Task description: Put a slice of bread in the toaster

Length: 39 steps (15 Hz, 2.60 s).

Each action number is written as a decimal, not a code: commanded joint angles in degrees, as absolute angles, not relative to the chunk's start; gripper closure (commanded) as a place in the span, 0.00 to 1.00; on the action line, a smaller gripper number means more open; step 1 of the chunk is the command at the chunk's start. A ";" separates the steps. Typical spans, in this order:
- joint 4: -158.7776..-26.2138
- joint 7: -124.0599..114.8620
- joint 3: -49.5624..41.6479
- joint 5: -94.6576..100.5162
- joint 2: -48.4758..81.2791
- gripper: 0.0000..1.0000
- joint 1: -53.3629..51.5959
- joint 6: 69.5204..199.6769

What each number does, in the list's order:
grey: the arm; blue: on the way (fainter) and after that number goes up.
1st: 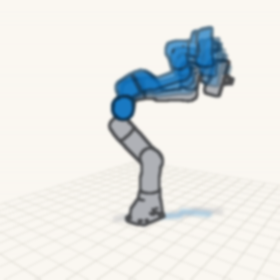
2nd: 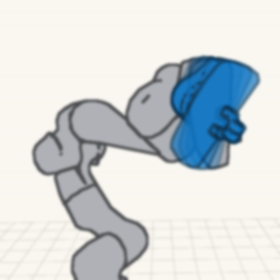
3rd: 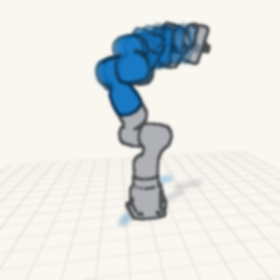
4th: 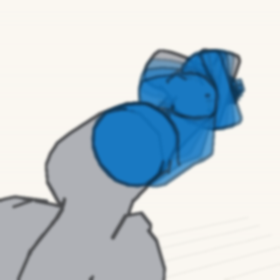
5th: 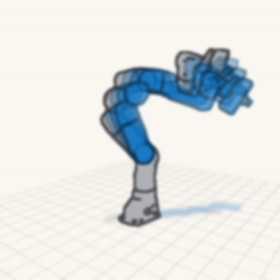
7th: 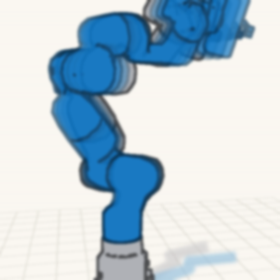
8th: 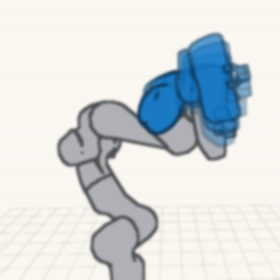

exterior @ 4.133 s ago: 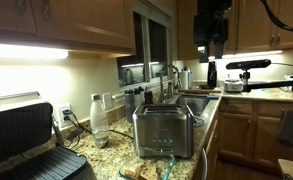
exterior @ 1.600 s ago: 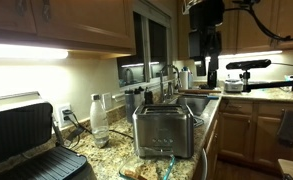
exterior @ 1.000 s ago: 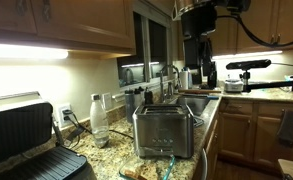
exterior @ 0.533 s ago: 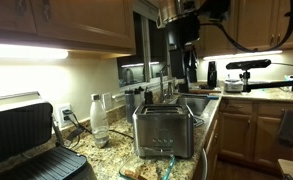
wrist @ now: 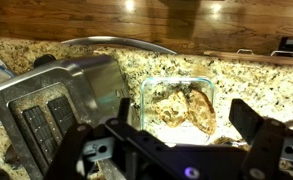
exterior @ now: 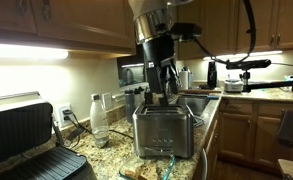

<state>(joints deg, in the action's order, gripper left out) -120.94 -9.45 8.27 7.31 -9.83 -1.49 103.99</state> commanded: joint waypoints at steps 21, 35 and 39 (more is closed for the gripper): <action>-109.70 -9.67 7.45 7.93 8.66 0.00 -6.19 105.12; -103.90 -10.11 6.44 7.31 17.40 0.00 -6.70 112.10; -104.46 -10.46 6.47 6.67 18.47 0.00 -6.99 113.00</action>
<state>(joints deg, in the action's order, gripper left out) -104.10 -9.54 7.61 7.23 18.16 -5.58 111.80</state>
